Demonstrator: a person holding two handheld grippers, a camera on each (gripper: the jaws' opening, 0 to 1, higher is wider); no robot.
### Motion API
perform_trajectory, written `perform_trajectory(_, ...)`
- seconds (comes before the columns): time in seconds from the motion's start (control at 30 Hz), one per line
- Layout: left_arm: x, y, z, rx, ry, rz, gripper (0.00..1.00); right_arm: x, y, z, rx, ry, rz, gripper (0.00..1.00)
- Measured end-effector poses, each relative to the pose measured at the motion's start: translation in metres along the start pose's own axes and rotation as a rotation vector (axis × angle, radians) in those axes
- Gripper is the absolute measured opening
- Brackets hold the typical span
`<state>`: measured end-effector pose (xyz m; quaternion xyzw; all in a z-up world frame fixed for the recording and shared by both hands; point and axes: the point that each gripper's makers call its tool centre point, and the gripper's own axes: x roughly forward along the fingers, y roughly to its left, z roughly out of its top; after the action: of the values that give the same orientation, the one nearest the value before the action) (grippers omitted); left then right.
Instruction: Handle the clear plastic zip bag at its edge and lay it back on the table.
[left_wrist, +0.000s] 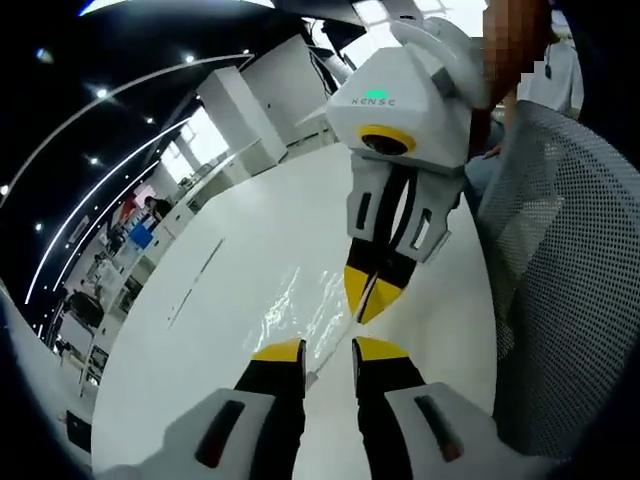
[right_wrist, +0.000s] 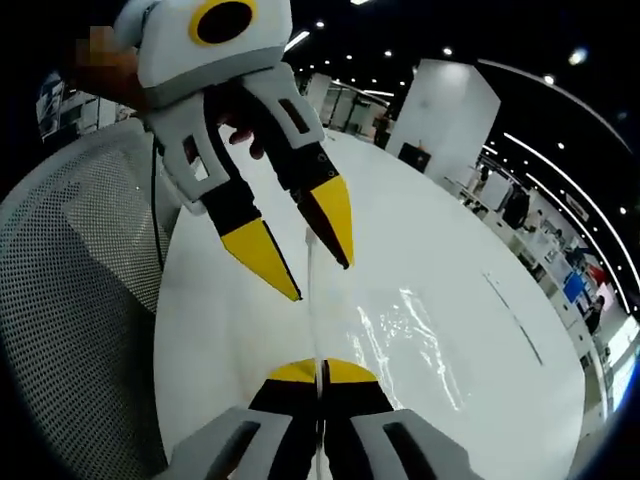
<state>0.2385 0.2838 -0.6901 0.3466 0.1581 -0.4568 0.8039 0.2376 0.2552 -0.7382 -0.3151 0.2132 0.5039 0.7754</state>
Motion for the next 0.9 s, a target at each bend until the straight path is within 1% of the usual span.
perform_trajectory(0.1,-0.006,0.002,-0.005,0.002,0.000,-0.003,0.18,0.000,-0.001,0.001,0.000,0.002,-0.003,0.00)
perform_trajectory(0.2,-0.009,0.002,-0.013,0.002,0.015,0.003,0.18,-0.002,-0.001,0.001,-0.006,0.005,-0.007,0.00)
perform_trajectory(0.33,-0.011,0.000,-0.019,-0.003,0.028,0.003,0.17,-0.003,-0.002,0.002,-0.011,0.007,-0.013,0.00)
perform_trajectory(0.5,-0.010,-0.004,-0.026,0.028,0.052,-0.016,0.15,-0.005,-0.003,0.002,-0.020,0.008,-0.016,0.00)
perform_trajectory(0.6,-0.010,-0.003,-0.030,0.035,0.067,-0.019,0.13,-0.006,-0.003,0.001,-0.016,0.006,-0.020,0.00)
perform_trajectory(0.7,-0.010,-0.003,-0.032,0.076,0.087,-0.031,0.05,-0.007,-0.002,0.001,-0.020,0.006,-0.018,0.00)
perform_trajectory(0.9,-0.004,-0.003,-0.036,0.112,0.121,-0.046,0.01,-0.008,-0.001,-0.001,-0.010,0.007,-0.020,0.00)
